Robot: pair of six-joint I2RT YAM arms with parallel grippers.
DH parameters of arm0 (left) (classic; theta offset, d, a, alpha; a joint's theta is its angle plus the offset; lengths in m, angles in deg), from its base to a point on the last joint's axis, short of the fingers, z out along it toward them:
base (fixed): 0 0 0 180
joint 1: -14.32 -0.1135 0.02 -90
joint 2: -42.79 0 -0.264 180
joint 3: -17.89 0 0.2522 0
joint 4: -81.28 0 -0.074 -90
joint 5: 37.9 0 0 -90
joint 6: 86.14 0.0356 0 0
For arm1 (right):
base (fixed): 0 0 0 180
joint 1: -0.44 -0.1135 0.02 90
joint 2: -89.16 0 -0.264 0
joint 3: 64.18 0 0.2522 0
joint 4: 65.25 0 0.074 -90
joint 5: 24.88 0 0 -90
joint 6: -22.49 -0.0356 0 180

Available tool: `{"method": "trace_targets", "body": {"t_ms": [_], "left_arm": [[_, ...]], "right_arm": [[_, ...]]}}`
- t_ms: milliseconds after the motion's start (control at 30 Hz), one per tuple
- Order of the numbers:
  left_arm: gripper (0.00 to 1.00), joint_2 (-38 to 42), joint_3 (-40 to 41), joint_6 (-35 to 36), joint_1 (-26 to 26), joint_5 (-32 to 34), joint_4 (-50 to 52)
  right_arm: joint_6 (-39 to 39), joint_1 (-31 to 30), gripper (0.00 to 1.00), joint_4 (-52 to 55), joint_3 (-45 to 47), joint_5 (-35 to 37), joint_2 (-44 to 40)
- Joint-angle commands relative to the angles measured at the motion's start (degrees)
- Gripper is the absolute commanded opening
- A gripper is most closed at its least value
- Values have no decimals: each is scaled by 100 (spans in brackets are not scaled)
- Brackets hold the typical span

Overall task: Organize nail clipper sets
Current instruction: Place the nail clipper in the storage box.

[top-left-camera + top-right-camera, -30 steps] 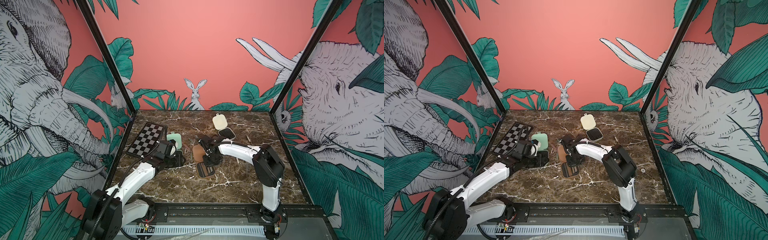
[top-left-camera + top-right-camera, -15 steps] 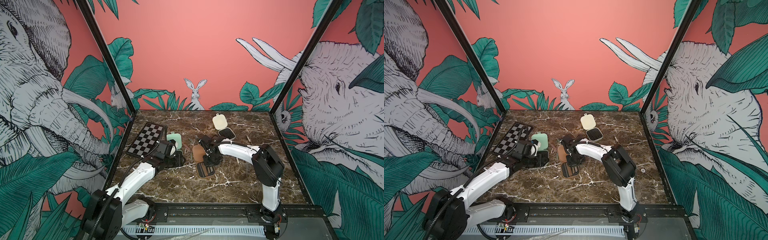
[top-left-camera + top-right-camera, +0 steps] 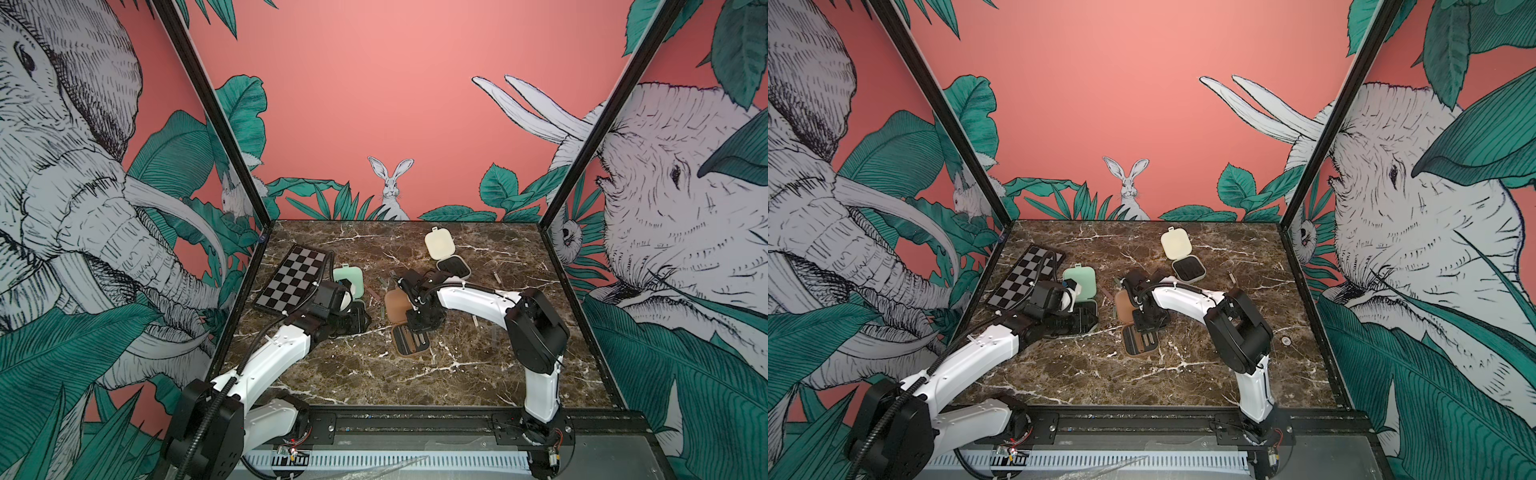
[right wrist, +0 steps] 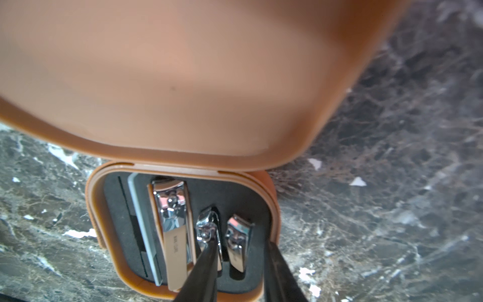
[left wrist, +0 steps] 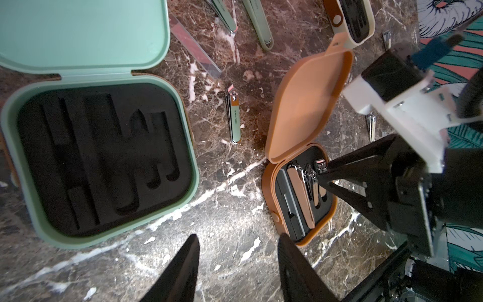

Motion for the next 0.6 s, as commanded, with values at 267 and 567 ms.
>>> {"method": "trace_targets", "body": {"t_ms": [267, 567], "left_arm": [[51, 134, 87, -41, -20, 32, 18], [51, 132, 69, -33, -25, 32, 39]], "right_arm": [[103, 9, 16, 234, -387, 220, -44], [138, 100, 12, 127, -485, 189, 181]]}}
